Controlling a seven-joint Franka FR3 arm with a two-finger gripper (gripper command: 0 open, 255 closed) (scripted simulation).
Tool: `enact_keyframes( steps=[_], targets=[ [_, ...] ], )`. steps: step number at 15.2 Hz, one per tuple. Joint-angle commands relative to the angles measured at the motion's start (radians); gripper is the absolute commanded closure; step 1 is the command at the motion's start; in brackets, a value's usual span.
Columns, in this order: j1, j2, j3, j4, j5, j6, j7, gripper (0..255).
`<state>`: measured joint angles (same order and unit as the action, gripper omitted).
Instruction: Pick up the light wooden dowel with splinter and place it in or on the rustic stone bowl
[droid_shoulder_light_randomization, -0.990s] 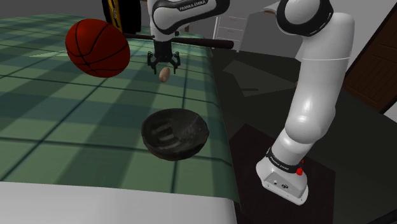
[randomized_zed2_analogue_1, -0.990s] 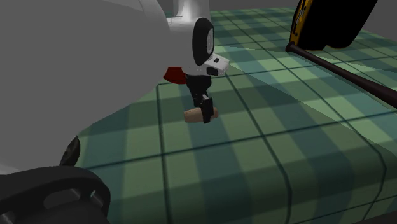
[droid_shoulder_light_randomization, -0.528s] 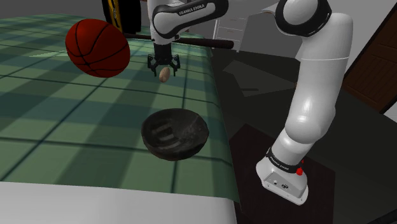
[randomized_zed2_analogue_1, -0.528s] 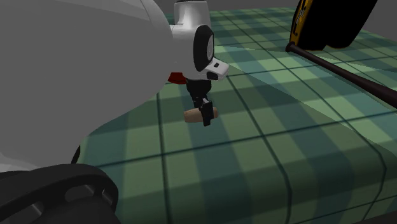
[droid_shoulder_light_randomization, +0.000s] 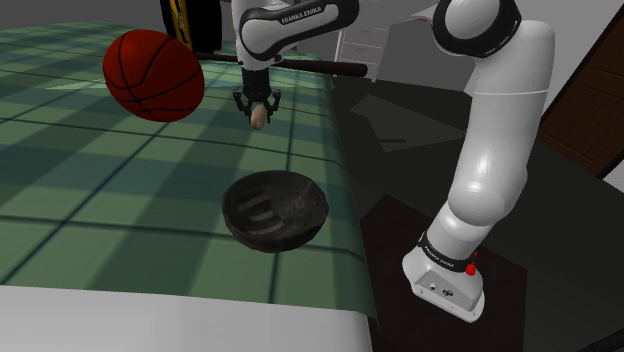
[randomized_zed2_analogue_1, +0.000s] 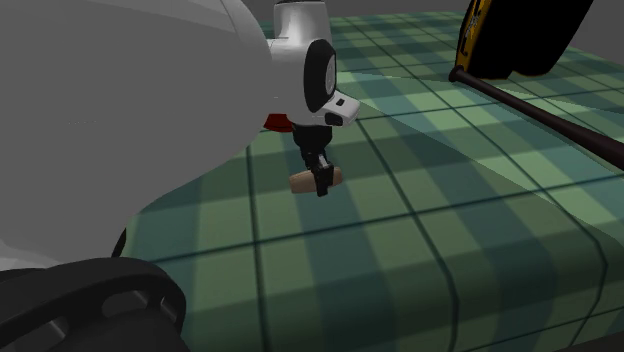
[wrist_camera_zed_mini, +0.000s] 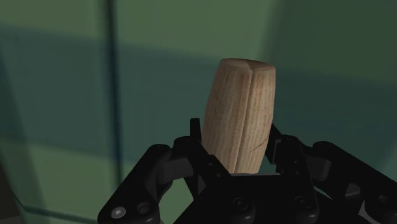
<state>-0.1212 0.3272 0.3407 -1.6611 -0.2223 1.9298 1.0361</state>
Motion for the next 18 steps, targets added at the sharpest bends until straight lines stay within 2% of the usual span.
enact_keyframes(
  steps=[1, 4, 18],
  targets=[
    [0.000, 0.000, 0.000, 0.000, 0.000, 0.000, 0.000, 255],
    [0.000, 0.000, 0.000, 0.000, 0.000, 0.000, 0.000, 255],
    [0.005, -0.027, 0.007, 0.151, 0.018, -0.175, -0.026, 255]
  ],
)
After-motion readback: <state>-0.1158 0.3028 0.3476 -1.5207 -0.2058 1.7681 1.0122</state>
